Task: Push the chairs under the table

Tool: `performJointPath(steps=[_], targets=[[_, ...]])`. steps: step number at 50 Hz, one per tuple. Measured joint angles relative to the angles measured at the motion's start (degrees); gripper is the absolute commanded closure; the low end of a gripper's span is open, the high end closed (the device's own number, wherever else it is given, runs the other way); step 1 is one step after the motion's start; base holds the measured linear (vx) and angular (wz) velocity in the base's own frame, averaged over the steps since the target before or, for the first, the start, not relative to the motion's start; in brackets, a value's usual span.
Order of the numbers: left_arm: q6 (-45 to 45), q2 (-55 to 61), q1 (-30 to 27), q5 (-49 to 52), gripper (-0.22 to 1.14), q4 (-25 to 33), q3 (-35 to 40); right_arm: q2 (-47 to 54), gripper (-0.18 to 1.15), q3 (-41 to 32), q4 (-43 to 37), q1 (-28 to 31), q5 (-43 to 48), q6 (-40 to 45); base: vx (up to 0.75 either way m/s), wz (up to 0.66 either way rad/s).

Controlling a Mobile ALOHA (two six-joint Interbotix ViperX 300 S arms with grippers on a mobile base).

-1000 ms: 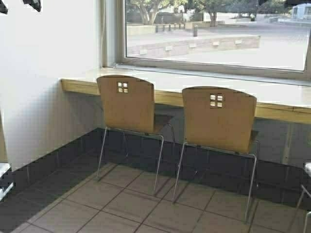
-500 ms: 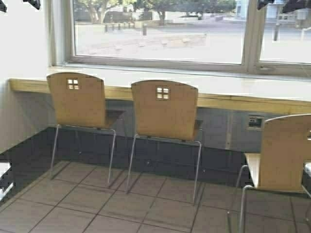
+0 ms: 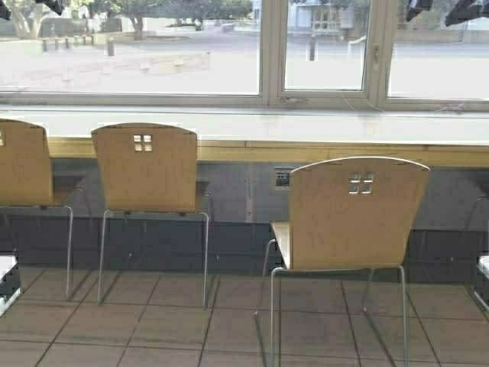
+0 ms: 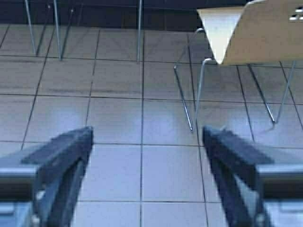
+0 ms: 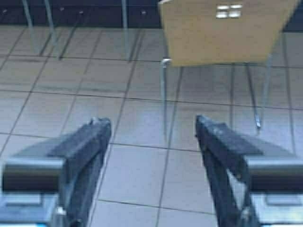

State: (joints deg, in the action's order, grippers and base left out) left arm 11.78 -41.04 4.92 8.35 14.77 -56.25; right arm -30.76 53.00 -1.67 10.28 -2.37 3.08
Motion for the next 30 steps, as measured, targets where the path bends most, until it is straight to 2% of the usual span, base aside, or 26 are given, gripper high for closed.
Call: performJointPath(steps=[30], targets=[[-0.1,0.2,0.0,0.0,-0.07,0.0,0.0,0.7,0.07,0.6,-0.4,0.1,-3.1,-0.1,0.0,-0.11]])
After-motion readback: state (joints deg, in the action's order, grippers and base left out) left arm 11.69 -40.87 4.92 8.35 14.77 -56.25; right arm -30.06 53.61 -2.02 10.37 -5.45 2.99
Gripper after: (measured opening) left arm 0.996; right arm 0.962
